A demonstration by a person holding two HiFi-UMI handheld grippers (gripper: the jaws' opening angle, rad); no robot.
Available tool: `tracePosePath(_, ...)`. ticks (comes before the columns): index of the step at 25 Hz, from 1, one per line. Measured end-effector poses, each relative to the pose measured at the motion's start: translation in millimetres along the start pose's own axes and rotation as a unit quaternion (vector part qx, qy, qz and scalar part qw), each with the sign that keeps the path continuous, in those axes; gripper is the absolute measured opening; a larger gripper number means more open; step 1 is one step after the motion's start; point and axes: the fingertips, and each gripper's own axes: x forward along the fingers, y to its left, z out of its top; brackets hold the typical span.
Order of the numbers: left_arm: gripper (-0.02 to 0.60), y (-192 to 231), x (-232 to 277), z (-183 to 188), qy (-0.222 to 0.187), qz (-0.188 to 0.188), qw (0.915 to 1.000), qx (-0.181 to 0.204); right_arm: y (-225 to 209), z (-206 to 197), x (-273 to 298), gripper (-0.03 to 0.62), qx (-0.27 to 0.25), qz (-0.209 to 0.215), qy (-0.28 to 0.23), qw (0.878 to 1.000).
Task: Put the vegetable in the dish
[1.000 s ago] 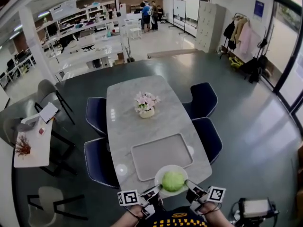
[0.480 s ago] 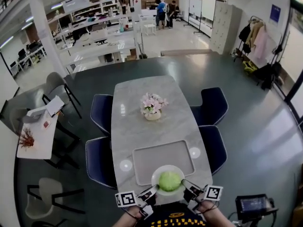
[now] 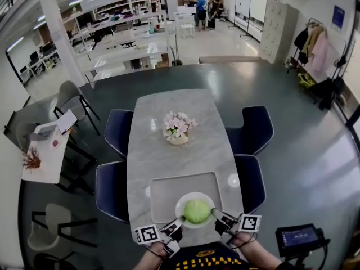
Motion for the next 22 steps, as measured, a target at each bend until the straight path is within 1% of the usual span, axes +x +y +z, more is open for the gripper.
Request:
tracePosePath(5,0.011,9,8,6,-0.02,0.012,0.9997,0.002,-11,9,9,0.014,0.008,0.016,0.02,1.0)
tracePosePath(9,0.011,18,11,13,-0.023,0.018,0.9994,0.017,-25,11,17,0.014,0.005,0.022,0.033,0.999)
tracePosePath(13,0.011,35,9,20,-0.019,0.038,0.9986,0.031,-41,6,28,0.014,0.012,0.015,0.038,0.999)
tracePosePath(14,0.011,36,10,21,-0.019,0.032,0.9991,0.023,-43,5,32,0.014,0.011,0.017,0.039,0.999)
tracePosePath(16,0.011,32,15,23,-0.02,0.005,0.9998,-0.001,-48,2,36,0.014,0.011,0.014,0.038,0.999)
tracePosePath(17,0.011,32,16,24,-0.018,-0.002,0.9998,-0.005,-52,1,38,0.014,0.011,0.01,0.037,0.999)
tracePosePath(19,0.011,37,16,31,-0.007,-0.004,1.0,0.0,-58,-1,44,0.014,0.012,0.005,0.035,0.999)
tracePosePath(22,0.011,48,13,42,0.01,0.015,0.9997,0.019,-65,-4,51,0.014,0.013,0.001,0.034,0.999)
